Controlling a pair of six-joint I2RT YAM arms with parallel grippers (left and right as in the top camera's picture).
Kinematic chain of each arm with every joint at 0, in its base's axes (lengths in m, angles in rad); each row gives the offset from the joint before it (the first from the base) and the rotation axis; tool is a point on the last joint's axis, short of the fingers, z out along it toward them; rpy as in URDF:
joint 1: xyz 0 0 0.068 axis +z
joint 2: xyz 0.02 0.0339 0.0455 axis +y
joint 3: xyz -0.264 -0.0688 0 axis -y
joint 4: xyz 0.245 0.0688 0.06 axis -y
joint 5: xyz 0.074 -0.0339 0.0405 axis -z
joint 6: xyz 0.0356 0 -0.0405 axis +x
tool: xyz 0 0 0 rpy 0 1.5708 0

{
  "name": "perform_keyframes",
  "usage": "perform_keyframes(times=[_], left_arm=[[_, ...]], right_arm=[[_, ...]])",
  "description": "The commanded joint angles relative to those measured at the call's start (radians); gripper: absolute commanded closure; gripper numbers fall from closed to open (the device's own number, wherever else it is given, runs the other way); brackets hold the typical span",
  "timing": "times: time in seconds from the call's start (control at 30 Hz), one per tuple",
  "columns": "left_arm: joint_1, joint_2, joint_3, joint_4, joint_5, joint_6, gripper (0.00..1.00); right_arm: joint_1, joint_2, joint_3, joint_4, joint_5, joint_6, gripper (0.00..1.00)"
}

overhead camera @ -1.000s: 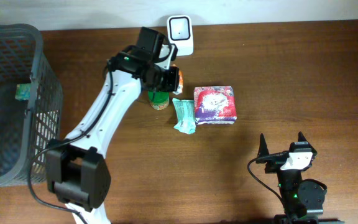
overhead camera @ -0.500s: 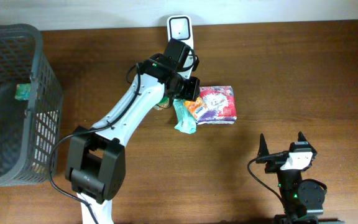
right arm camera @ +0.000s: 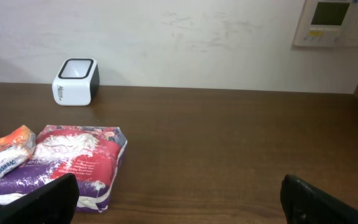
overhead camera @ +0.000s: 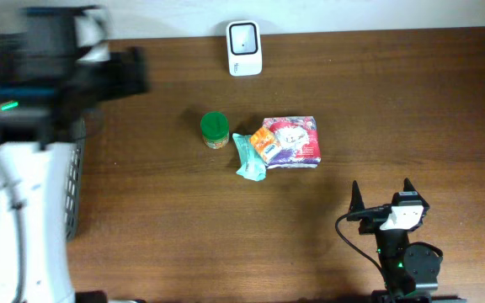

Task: Scan the item barcode
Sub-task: 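Place the orange Kleenex pack onto the red-purple package, then grasp the white Pantene tube in the basket with the left gripper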

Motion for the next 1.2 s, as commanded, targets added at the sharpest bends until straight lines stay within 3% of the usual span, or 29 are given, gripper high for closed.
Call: perform_keyframes(times=[0.0, 0.13, 0.23, 0.33, 0.4, 0.47, 0.53, 0.87, 1.17], left_arm=[[0.292, -0.046, 0.015, -0.014, -0.085, 0.012, 0.01], [0.515, 0.001, 0.015, 0.029, -0.087, 0.053, 0.01], [0.604, 0.091, -0.006, 0.019, -0.087, 0.327, 0.01], [0.661, 0.188, -0.055, -0.037, -0.087, 0.427, 0.01], [0.715, 0.245, -0.08, -0.056, -0.022, 0.429, 0.01], [0.77, 0.299, -0.08, -0.097, 0.201, 0.553, 0.01], [0.819, 0.354, -0.08, -0.14, 0.311, 0.631, 0.01], [0.835, 0.483, -0.129, -0.226, 0.325, 0.712, 0.01], [0.835, 0.483, -0.405, -0.09, 0.334, 0.719, 0.03]], right_arm=[[0.009, -0.006, -0.005, -0.006, 0.008, 0.005, 0.01], [0.009, -0.006, -0.005, -0.006, 0.008, 0.004, 0.01], [0.009, -0.006, -0.005, -0.006, 0.008, 0.004, 0.01], [0.009, -0.006, -0.005, -0.006, 0.008, 0.005, 0.01], [0.009, -0.006, -0.005, -0.006, 0.008, 0.005, 0.01], [0.009, -0.006, -0.005, -0.006, 0.008, 0.005, 0.01], [0.009, -0.006, -0.005, -0.006, 0.008, 0.005, 0.01], [0.009, -0.006, -0.005, -0.006, 0.008, 0.005, 0.01], [0.009, -0.006, -0.005, -0.006, 0.008, 0.005, 0.01]])
